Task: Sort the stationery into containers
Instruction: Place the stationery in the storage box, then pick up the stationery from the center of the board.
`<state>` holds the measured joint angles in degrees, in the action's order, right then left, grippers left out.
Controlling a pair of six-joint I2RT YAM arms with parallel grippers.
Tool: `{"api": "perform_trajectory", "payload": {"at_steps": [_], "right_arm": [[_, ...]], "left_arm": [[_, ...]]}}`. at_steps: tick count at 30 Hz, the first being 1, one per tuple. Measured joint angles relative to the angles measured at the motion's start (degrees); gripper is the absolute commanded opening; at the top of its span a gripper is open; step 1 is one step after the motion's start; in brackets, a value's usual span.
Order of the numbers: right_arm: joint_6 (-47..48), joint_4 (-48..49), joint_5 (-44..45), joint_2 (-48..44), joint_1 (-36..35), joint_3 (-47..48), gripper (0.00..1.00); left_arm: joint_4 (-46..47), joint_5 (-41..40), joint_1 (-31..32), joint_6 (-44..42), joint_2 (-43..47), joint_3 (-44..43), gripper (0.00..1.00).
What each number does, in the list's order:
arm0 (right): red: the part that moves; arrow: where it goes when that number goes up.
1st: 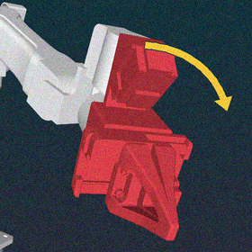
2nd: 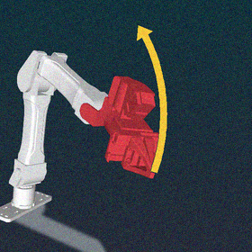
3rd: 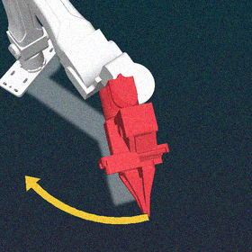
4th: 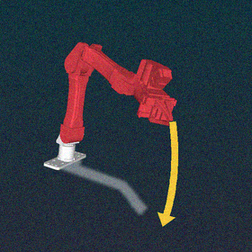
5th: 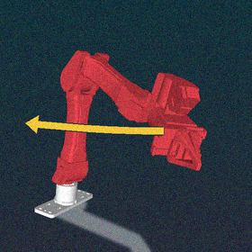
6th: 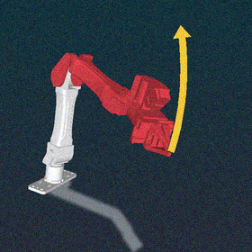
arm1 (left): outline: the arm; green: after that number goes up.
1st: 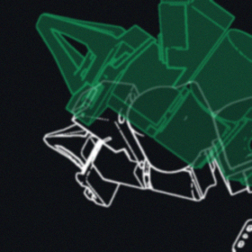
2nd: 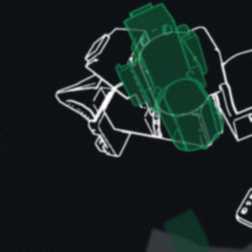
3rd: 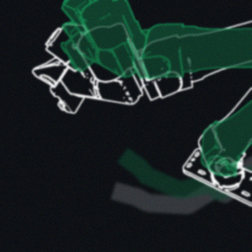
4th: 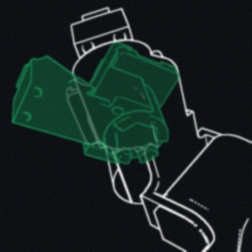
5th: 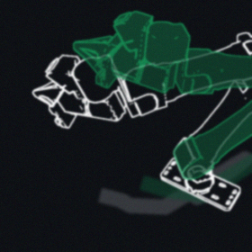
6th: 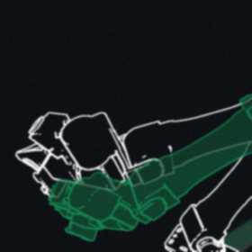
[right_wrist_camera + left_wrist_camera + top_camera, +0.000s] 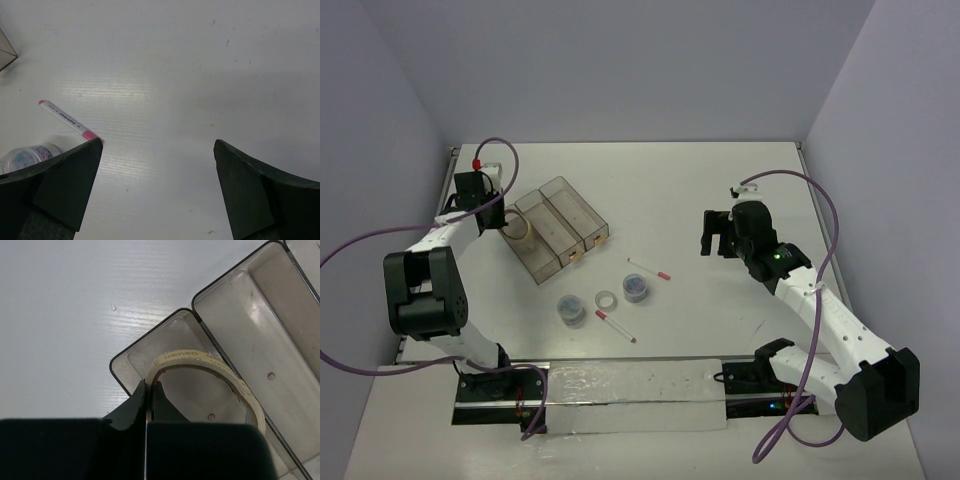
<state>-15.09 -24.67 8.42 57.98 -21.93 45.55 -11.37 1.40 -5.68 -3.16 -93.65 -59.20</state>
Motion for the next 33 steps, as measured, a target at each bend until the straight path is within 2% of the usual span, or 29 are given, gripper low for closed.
{"api": "perform_trajectory", "payload": {"at_steps": [4, 7, 8, 10, 12, 20, 27, 30, 33], "right_arm": [[0.02, -0.3, 0.15, -0.02, 0.0, 0.3, 1.0], [0.02, -0.37, 0.16, -0.02, 0.0, 0.31, 1.0], [0.02, -0.42, 0.16, -0.02, 0.0, 0.31, 1.0], [0.02, -0.52, 0.16, -0.02, 0.0, 0.31, 1.0], [0.02, -0.64, 0.16, -0.02, 0.0, 0.31, 1.0], [0.02, -0.68, 0.1, -0.02, 0.0, 0.31, 1.0], [0.02, -0.7, 0.1, -0.06, 0.0, 0.31, 1.0], [0.02, -0.7, -0.11, -0.58, 0.0, 0.31, 1.0], [0.04, -0.68, -0.95, -1.41, 0.0, 0.31, 1.0]], "left_arm": [[1.52, 0.14, 0.01, -0.28, -0.17, 0.62, 0.17], [2.2, 0.17, 0.01, -0.44, -0.17, 0.88, 0.36], [2.22, 0.21, 0.01, -0.54, -0.18, 0.9, 0.47], [2.24, 0.37, 0.01, -0.43, -0.19, 0.9, 0.57], [2.33, 0.53, 0.01, -0.28, -0.19, 0.9, 0.59], [2.26, 1.06, 0.13, 0.05, 0.16, 0.87, 0.55], [0.84, 1.01, 2.97, 0.24, 0.65, -1.42, 0.53], [-1.73, 1.51, 6.6, -0.65, 3.17, -1.96, 0.55], [-6.71, 4.64, 13.37, -2.93, 6.93, -4.12, 0.62]]}}
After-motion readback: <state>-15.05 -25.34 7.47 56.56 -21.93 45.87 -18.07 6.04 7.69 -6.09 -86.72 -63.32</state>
